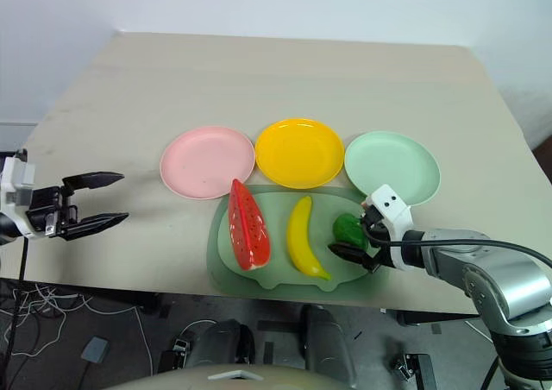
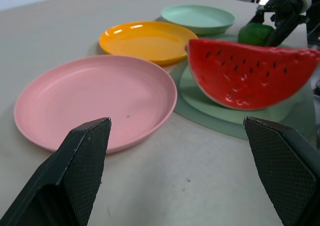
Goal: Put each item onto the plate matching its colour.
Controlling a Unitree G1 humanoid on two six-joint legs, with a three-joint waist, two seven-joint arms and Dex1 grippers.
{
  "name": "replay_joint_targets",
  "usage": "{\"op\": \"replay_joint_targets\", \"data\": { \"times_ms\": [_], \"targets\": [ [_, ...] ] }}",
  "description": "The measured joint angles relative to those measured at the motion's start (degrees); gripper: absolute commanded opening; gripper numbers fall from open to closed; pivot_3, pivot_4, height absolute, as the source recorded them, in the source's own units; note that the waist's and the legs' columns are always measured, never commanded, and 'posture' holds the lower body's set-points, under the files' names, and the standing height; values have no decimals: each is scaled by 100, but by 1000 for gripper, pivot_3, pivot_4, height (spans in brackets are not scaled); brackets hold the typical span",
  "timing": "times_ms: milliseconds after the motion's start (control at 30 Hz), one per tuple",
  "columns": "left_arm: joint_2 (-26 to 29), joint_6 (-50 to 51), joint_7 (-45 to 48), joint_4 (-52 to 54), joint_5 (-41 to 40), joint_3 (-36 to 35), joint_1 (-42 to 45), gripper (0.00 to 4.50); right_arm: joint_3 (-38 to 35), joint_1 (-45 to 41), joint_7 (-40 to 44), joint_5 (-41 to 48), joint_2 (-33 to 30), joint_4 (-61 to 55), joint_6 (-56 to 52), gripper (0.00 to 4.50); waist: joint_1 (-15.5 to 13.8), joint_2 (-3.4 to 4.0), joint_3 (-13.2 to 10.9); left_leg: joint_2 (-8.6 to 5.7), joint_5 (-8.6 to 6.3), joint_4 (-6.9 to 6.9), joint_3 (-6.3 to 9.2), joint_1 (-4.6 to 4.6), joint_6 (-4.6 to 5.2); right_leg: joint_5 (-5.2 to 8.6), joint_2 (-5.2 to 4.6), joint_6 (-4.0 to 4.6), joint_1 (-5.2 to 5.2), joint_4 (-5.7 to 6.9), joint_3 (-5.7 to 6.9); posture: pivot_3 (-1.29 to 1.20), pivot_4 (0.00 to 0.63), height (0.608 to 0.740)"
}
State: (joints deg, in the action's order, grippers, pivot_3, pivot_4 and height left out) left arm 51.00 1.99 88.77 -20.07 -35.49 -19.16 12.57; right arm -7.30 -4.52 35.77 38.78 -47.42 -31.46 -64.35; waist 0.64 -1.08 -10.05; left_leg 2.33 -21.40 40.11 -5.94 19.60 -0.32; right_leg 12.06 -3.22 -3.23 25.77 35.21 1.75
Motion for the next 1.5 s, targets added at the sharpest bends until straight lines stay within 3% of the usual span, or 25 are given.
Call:
{"op": "replay_joint_targets", "data": {
  "times_ms": [133, 333, 433, 567, 733, 1100, 1300, 1500],
  "targets": [
    [-44, -5, -8, -4, 7, 4, 80, 4500, -1, -6, 43, -140, -94, 5, 238, 2688, 2, 0, 0, 0, 0, 0, -1, 0, 0, 0, 2, 0, 0, 0, 0, 0, 150, 739],
    [-123, -4, -16, -14, 68, 23, 135, 4500, -460, -583, 709, 501, -348, 53, 217, 2656, 4, -2, 0, 1, 0, 0, 2, -1, 0, 0, 3, -1, -1, -1, -1, 0, 150, 739],
    [-165, 1, -26, -21, 103, 34, 175, 4500, -786, -1505, 828, 845, -348, 709, 151, 2656, 17, -3, -1, 0, 0, 2, -3, -2, 1, -1, 2, 0, -1, -1, -7, 0, 150, 739],
    [-174, 25, -44, -6, 110, 20, 159, 4500, -567, -2472, 282, 153, -361, 1997, 317, 2656, 9, -7, 2, 2, 0, -2, -5, -1, 1, 0, 3, 1, -1, -1, -2, 0, 150, 739],
    [-178, 143, -51, 7, 104, 0, 120, 4500, 170, -2654, 188, -628, -351, 2955, 625, 2656, 10, -4, 4, -4, 17, 8, -18, 90, -27, -3, 1, -1, 92, 7, -1, 0, 150, 739],
    [-179, 271, 75, 91, 50, -15, 178, 4500, 855, -3060, 317, -1708, -189, 4129, 1278, 2656, 16, -4, 4, -4, 14, 5, -26, 86, -23, -3, 1, -2, 91, 2, 0, 0, 150, 739],
    [-179, 272, 223, 88, 4, -14, 366, 4500, 915, -3328, 746, -1835, -264, 4385, 1340, 4465, 17, -3, 3, -4, 15, 7, -27, 86, -24, -3, 0, -2, 91, 5, 0, 0, 150, 739],
    [-179, 273, 238, 10, -1, -14, 392, 4500, 601, -3609, 1292, -1373, -703, 3797, 503, 4465, 21, -3, 3, 0, 15, 5, -25, 88, -24, -3, 1, -2, 96, 5, 2, 0, 150, 739]
  ]
}}
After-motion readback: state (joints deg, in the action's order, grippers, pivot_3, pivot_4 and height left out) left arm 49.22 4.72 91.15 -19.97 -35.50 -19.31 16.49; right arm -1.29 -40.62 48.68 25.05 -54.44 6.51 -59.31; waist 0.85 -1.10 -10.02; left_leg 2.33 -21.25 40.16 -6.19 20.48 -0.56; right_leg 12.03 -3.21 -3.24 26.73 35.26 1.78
